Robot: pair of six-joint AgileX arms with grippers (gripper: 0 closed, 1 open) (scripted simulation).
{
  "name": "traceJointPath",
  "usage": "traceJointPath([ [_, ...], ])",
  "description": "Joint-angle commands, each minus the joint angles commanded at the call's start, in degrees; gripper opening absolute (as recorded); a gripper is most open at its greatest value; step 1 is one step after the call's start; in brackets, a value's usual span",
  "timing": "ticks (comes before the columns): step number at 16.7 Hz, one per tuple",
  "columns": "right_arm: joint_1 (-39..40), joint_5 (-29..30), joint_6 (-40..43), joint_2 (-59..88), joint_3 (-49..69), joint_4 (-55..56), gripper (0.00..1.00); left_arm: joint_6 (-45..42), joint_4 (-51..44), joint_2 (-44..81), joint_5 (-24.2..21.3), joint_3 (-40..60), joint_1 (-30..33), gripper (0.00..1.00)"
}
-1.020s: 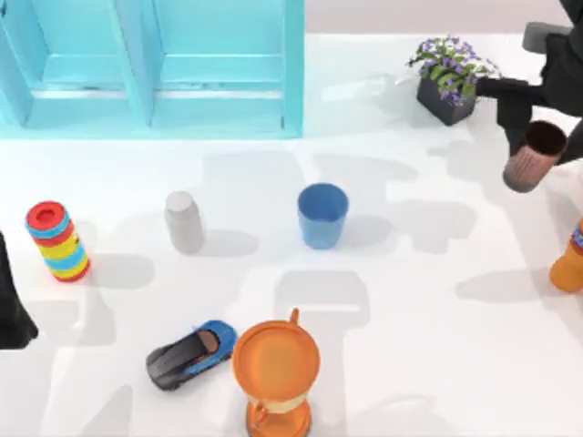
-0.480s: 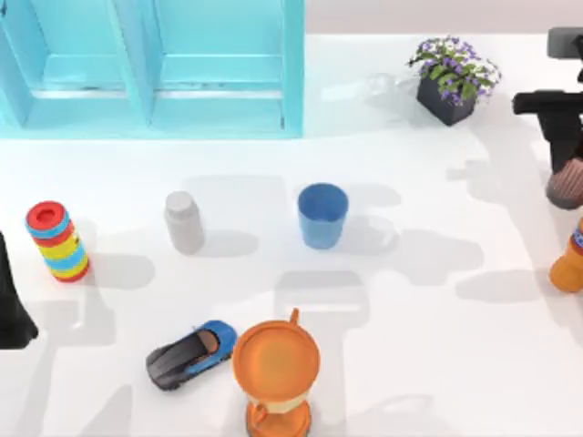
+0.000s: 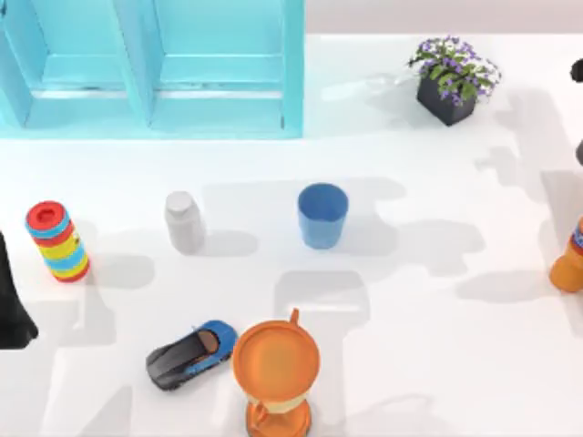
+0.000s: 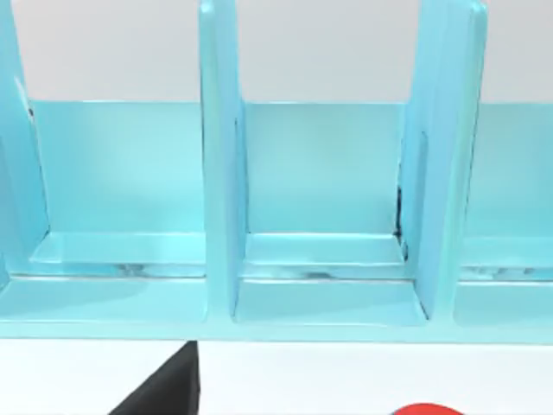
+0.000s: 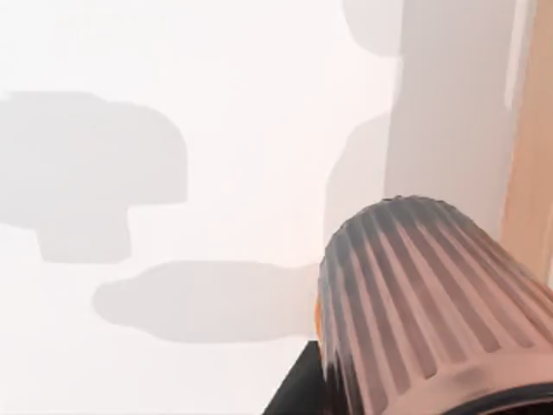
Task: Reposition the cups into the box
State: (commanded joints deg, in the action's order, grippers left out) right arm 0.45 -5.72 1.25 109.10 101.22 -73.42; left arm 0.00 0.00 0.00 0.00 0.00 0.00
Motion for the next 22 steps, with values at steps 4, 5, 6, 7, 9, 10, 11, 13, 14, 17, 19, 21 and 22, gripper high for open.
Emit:
traceJointPath([
  [4,-16.29,0.12,15.08,-9.05,-8.86,-1.15,0.0,0.0,0.0,0.0,0.0,0.0,0.0,1.0],
  [5,-20.63,0.9,19.04,-11.98,-11.85,-1.91,0.0,0.0,0.0,0.0,0.0,0.0,0.0,1.0],
  [6,-24.44,1.84,22.64,-14.98,-14.79,-2.75,0.0,0.0,0.0,0.0,0.0,0.0,0.0,1.0],
  [7,-27.69,2.87,25.75,-17.85,-17.53,-3.68,0.0,0.0,0.0,0.0,0.0,0.0,0.0,1.0],
  [9,-32.33,4.85,30.22,-22.31,-21.81,-5.54,0.0,0.0,0.0,0.0,0.0,0.0,0.0,1.0],
  [10,-33.71,5.6,31.55,-23.65,-23.13,-6.27,0.0,0.0,0.0,0.0,0.0,0.0,0.0,1.0],
  [11,-34.52,6.1,32.32,-24.43,-23.89,-6.74,0.0,0.0,0.0,0.0,0.0,0.0,0.0,1.0],
  [13,-34.71,6.23,32.5,-24.61,-24.08,-6.86,0.0,0.0,0.0,0.0,0.0,0.0,0.0,1.0],
  [14,-34.71,6.23,32.5,-24.61,-24.08,-6.86,0.0,0.0,0.0,0.0,0.0,0.0,0.0,1.0],
  [17,-34.39,6.14,32.44,-24.35,-24.91,-5.76,0.0,0.0,0.0,0.0,0.0,0.0,0.0,1.0],
  [19,-34.4,6.15,32.36,-24.38,-28.05,-2.55,0.0,0.0,0.0,0.0,0.0,0.0,0.0,1.0],
  [21,-34.46,6.23,32.28,-24.29,-32.34,1.93,0.0,0.0,0.0,0.0,0.0,0.0,0.0,1.0],
  [22,-34.49,6.25,32.3,-24.16,-34.57,4.19,0.0,0.0,0.0,0.0,0.0,0.0,0.0,1.0],
])
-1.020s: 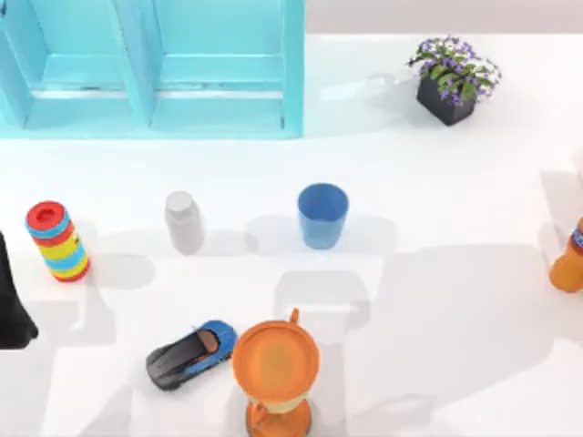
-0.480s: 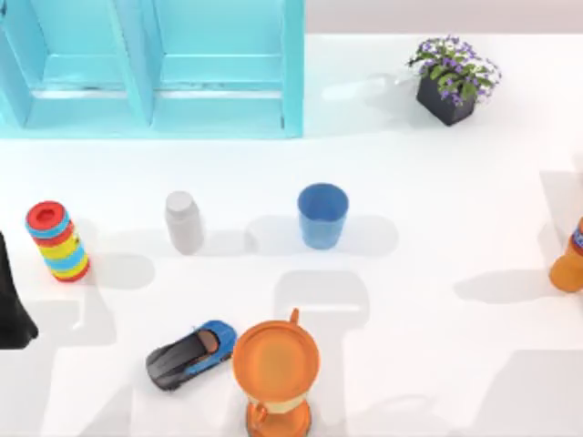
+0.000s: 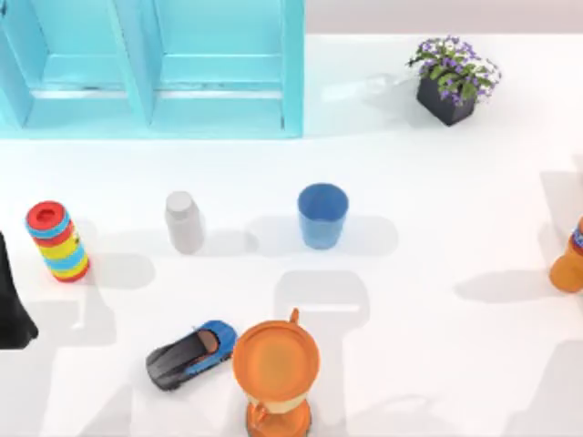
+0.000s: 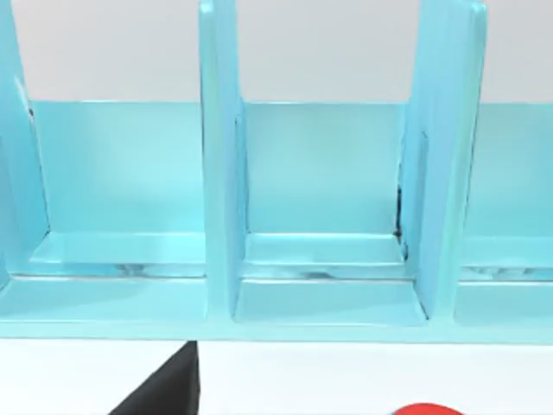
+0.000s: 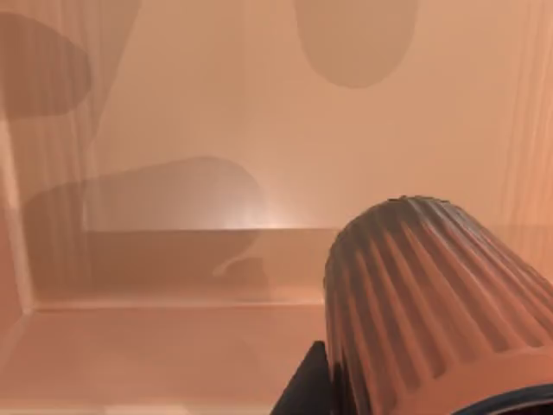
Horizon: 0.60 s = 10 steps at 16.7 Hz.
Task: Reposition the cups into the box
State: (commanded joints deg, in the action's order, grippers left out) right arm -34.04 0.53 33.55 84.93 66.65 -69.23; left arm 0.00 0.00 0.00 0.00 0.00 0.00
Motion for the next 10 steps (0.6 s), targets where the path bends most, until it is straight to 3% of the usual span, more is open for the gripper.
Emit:
traceJointPath([
  [7,-0.04,-0.02,0.02,0.15,-3.72,3.75,0.0,0.0,0.0,0.0,0.0,0.0,0.0,1.0],
  [10,-0.04,-0.02,0.02,0.15,-3.72,3.75,0.23,0.0,0.0,0.0,0.0,0.0,0.0,1.0],
])
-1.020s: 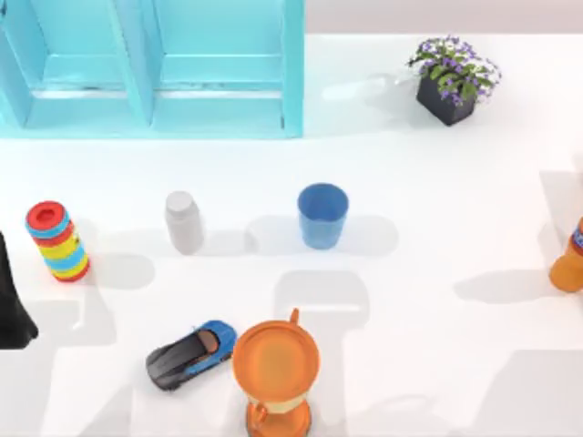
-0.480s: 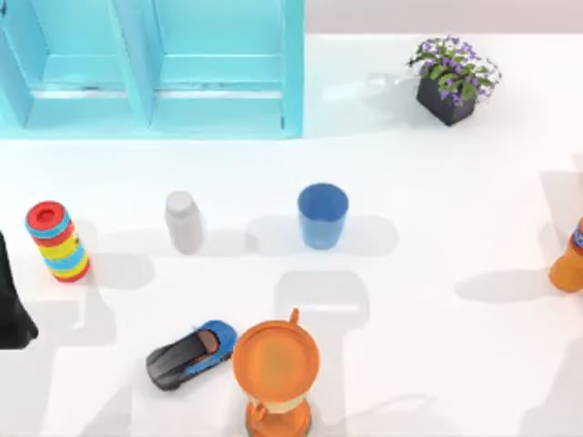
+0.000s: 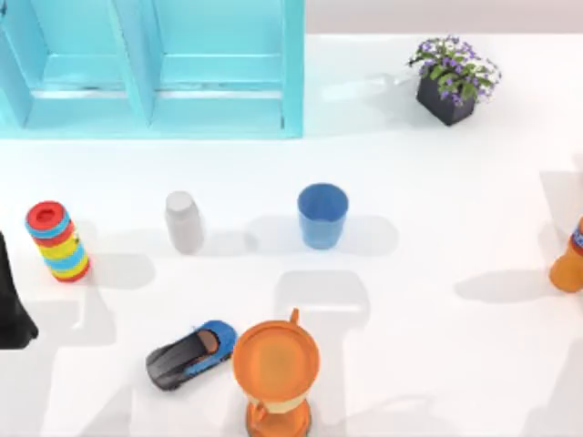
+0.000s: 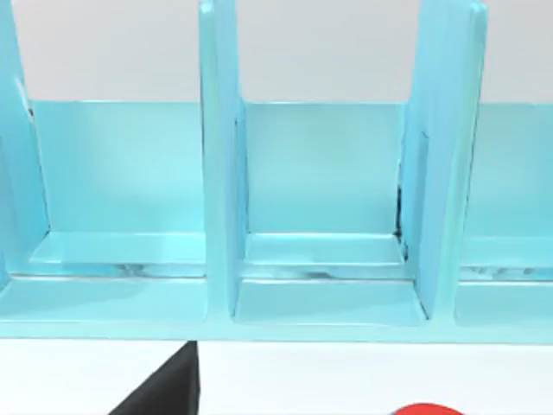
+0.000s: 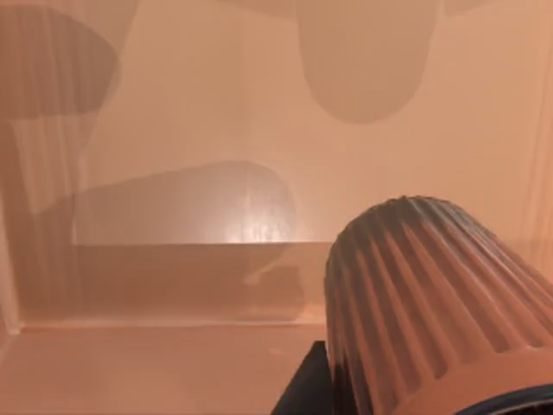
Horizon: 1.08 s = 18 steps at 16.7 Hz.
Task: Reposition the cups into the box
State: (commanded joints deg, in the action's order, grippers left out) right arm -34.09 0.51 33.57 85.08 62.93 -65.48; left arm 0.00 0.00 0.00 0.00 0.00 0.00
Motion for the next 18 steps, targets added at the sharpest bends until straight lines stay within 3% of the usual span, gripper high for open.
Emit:
traceJointPath([
  [10,0.0,0.0,0.0,0.0,0.0,0.0,0.98,0.0,0.0,0.0,0.0,0.0,0.0,1.0],
  [18,0.0,0.0,0.0,0.0,0.0,0.0,1.0,0.0,0.0,0.0,0.0,0.0,0.0,1.0],
])
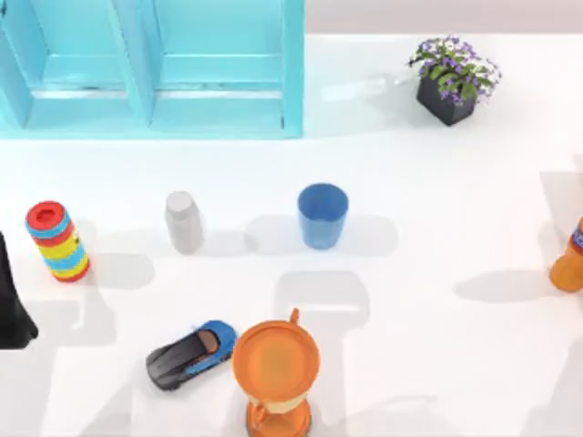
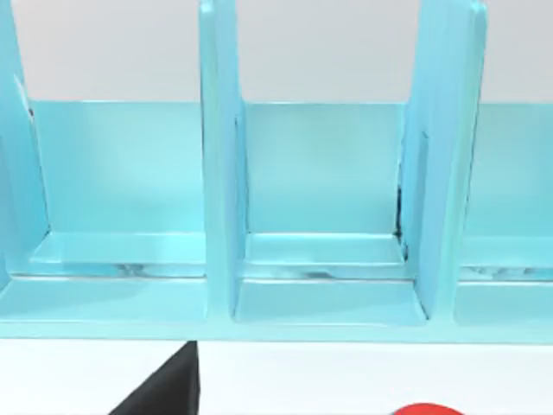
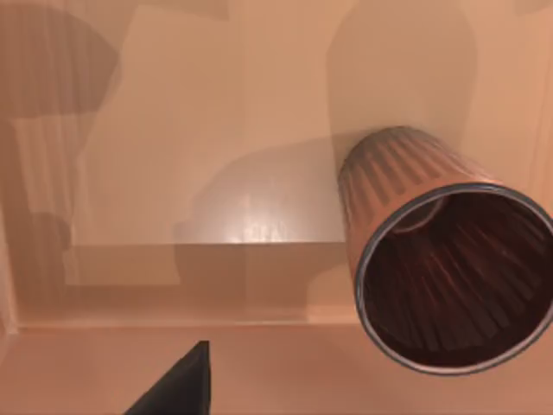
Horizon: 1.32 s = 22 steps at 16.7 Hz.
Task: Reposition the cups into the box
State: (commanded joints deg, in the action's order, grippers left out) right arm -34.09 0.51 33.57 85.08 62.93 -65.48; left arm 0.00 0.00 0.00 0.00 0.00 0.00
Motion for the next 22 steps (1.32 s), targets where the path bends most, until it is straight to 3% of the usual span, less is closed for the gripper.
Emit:
traceJointPath([
  [4,-0.05,-0.03,0.25,0.36,2.33,-2.25,1.0,0.0,0.0,0.0,0.0,0.0,0.0,1.0],
  [12,-0.41,0.0,0.4,1.19,22.82,-21.73,1.0,0.0,0.0,0.0,0.0,0.0,0.0,1.0],
  [18,-0.16,-0.01,0.28,1.11,23.78,-22.58,1.0,0.0,0.0,0.0,0.0,0.0,0.0,1.0],
  [22,5.97,0.67,-5.9,6.24,29.66,-22.35,1.0,0.0,0.0,0.0,0.0,0.0,0.0,1.0],
])
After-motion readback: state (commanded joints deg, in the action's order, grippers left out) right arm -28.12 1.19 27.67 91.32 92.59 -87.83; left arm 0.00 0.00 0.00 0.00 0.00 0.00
